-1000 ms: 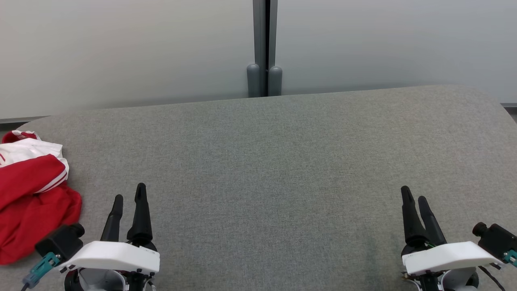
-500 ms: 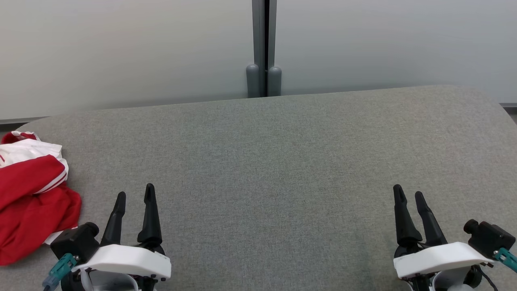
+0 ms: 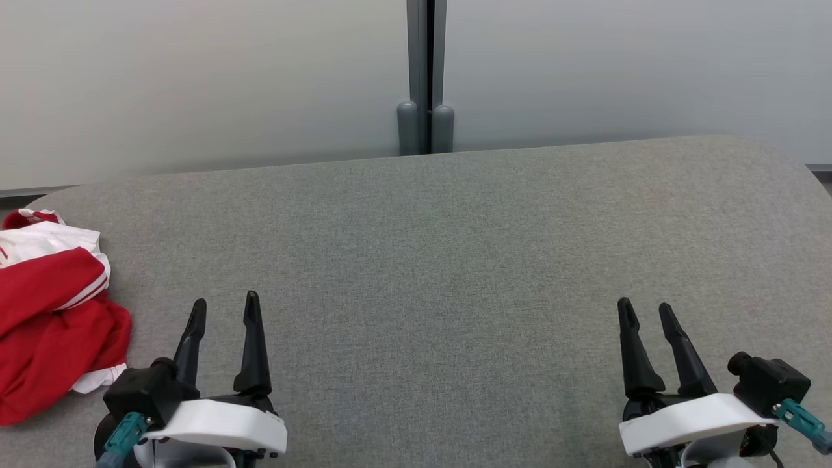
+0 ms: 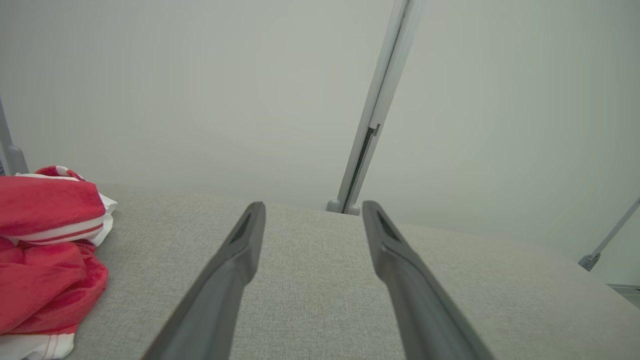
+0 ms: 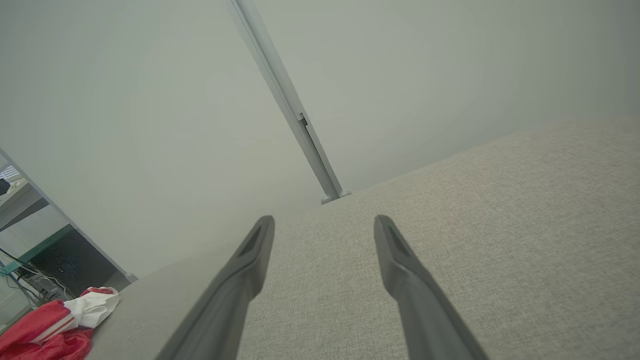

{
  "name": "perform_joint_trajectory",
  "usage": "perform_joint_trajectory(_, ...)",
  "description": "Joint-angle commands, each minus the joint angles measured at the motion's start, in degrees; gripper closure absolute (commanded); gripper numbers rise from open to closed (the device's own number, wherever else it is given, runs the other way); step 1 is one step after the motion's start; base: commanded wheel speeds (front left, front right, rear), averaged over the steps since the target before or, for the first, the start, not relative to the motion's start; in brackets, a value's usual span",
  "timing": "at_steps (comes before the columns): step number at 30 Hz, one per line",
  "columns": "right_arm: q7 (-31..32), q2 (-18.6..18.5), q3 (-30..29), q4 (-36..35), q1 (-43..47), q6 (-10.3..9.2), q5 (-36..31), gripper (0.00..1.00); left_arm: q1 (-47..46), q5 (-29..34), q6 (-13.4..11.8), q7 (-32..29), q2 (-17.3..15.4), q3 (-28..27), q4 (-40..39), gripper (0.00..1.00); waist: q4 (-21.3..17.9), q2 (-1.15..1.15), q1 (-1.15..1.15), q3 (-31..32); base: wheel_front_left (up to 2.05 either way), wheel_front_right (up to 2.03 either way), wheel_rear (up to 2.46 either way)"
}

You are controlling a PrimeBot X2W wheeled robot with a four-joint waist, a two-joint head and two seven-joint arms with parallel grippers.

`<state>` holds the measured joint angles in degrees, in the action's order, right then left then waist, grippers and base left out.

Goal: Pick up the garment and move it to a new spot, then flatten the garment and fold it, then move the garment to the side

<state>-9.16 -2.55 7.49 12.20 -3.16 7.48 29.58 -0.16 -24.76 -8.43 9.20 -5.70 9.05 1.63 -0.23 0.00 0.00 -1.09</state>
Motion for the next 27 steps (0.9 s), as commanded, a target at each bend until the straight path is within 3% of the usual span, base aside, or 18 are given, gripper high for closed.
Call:
perform_joint_trajectory(1, -0.77, -0.32, 0.27, -0.56, 0.17, 0.01, -1.92, 0.00, 0.21, 2.04, -0.08, 0.70, -0.49, 0.54, -0.71, 0.00, 0.03, 0.00, 0.00, 0.02, 0.00, 0.00, 0.00)
perform_joint_trajectory(27, -4.08, -0.40, 3.56, 0.49, 1.37, 0.01, -14.72, 0.00, 3.10, 14.15, 2.86, 3.98, 1.66, -1.52, 2.43, 0.00, -0.05, 0.00, 0.00, 1.16, 0.00, 0.00, 0.00)
